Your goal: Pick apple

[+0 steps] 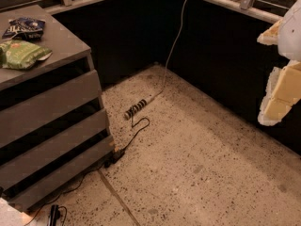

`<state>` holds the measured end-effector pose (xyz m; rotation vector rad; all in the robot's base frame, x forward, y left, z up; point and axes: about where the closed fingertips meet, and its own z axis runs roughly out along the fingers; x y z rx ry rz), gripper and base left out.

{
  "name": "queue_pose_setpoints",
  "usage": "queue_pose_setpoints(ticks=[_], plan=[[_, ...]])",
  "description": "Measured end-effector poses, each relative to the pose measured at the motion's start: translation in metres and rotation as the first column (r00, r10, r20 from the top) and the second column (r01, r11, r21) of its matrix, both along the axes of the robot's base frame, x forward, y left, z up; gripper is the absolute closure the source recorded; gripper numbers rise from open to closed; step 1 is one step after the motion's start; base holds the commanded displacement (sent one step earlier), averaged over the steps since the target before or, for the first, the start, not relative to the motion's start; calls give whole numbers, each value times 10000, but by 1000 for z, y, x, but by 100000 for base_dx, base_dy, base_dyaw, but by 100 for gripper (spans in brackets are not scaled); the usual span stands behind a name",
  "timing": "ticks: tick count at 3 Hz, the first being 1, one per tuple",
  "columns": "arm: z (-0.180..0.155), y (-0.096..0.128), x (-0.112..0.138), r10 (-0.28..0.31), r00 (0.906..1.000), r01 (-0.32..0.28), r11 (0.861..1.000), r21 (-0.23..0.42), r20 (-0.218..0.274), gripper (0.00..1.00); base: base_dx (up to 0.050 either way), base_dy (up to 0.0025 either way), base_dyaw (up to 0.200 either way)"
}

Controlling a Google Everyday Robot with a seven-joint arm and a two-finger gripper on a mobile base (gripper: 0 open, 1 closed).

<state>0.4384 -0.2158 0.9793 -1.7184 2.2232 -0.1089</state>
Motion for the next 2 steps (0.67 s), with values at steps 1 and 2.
queue_pose_setpoints(ticks=[1,2], plan=[[0,0,0,0,10000,0,10000,0,0,0,0,0,19798],[0,0,0,0,10000,0,10000,0,0,0,4901,0,3]])
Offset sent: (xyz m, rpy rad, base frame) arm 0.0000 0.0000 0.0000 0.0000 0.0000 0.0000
